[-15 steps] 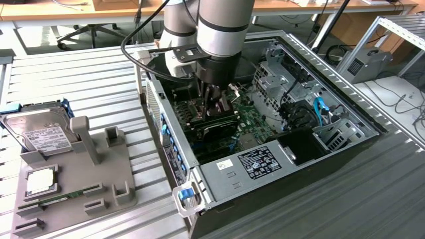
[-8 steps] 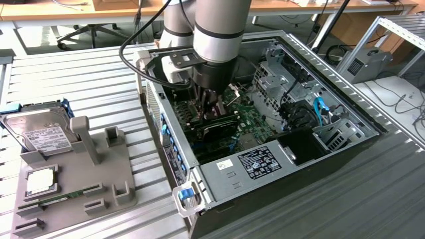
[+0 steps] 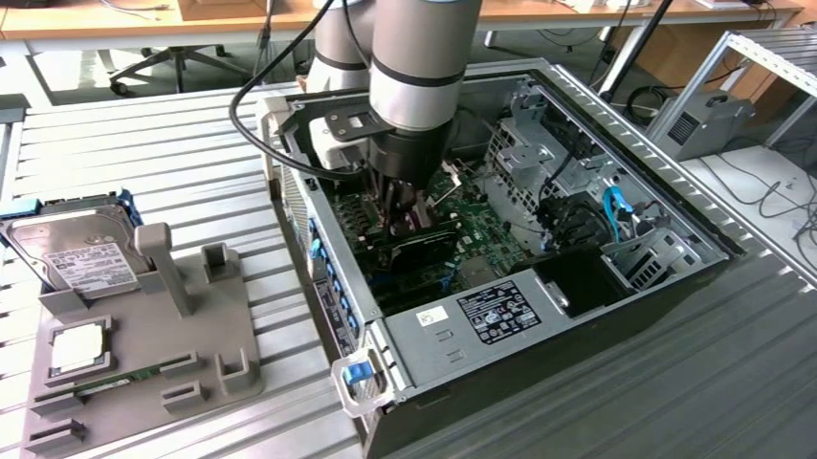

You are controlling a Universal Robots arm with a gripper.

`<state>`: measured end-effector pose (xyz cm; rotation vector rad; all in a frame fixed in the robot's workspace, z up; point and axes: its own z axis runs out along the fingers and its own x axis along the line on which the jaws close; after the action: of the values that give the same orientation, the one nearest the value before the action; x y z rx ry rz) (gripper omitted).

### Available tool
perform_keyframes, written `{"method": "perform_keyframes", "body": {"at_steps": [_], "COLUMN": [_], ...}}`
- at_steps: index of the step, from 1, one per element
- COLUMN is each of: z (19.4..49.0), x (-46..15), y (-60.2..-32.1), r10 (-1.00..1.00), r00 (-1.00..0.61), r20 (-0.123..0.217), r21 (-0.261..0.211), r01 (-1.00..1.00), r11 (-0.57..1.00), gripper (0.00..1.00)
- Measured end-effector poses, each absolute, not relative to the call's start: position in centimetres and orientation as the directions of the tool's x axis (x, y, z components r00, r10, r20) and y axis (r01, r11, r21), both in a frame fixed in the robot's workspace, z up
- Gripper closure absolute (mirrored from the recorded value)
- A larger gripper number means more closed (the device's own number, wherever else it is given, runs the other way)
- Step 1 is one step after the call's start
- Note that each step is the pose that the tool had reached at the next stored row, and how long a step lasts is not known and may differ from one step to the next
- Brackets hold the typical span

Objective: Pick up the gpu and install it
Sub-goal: 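Press down on the gpu until it lock into place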

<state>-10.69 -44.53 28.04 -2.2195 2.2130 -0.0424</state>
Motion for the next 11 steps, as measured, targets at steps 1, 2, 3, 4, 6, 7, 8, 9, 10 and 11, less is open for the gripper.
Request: {"method": "perform_keyframes", "body": {"at_steps": [1,2,3,4,6,7,8,9,10,11], "z": [27.92,27.81,27.72,27.62,27.43,27.34,27.24,27.12,27.02,26.93], "x": [-10.71,-10.74,-10.78,-10.83,-10.95,-11.02,-11.11,-11.2,-11.29,-11.39], "y": [-44.53,-44.53,-44.54,-44.54,-44.56,-44.57,-44.59,-44.6,-44.6,-44.61], "r10": [-1.0,-1.0,-1.0,-1.0,-1.0,-1.0,-1.0,-1.0,-1.0,-1.0], "r00": [0.003,0.003,0.003,0.003,0.003,0.003,0.003,0.003,0.003,0.003], "r20": [0.014,0.014,0.014,0.014,0.014,0.015,0.015,0.015,0.015,0.015], "r21": [-0.024,-0.024,-0.024,-0.024,-0.024,-0.024,-0.024,-0.024,-0.024,-0.024], "r01": [-1.0,-1.0,-1.0,-1.0,-1.0,-1.0,-1.0,-1.0,-1.0,-1.0], "r11": [-0.003,-0.003,-0.003,-0.003,-0.003,-0.003,-0.003,-0.003,-0.003,-0.003], "gripper": [0.89,0.89,0.89,0.89,0.89,0.89,0.89,0.89,0.89,0.89]}}
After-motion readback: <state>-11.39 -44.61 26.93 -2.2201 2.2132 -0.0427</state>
